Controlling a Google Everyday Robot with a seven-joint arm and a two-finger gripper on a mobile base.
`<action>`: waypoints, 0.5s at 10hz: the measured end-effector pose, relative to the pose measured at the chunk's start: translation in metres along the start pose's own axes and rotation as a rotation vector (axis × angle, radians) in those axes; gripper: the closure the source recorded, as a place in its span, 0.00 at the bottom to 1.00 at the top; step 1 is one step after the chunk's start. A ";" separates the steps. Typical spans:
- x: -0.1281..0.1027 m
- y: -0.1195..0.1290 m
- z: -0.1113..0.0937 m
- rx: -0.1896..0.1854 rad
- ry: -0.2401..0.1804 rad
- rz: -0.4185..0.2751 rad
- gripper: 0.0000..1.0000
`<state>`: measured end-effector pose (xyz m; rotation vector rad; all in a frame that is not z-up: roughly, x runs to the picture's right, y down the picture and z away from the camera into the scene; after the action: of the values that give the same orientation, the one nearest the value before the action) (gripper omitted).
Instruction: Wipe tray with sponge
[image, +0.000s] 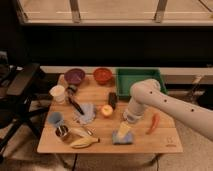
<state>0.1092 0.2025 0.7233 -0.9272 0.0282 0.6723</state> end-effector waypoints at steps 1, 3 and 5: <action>0.000 0.000 0.000 0.001 0.001 -0.002 0.20; -0.004 0.001 0.008 0.016 0.004 -0.023 0.20; -0.013 0.002 0.033 0.046 0.005 -0.050 0.20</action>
<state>0.0894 0.2210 0.7462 -0.8827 0.0252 0.6205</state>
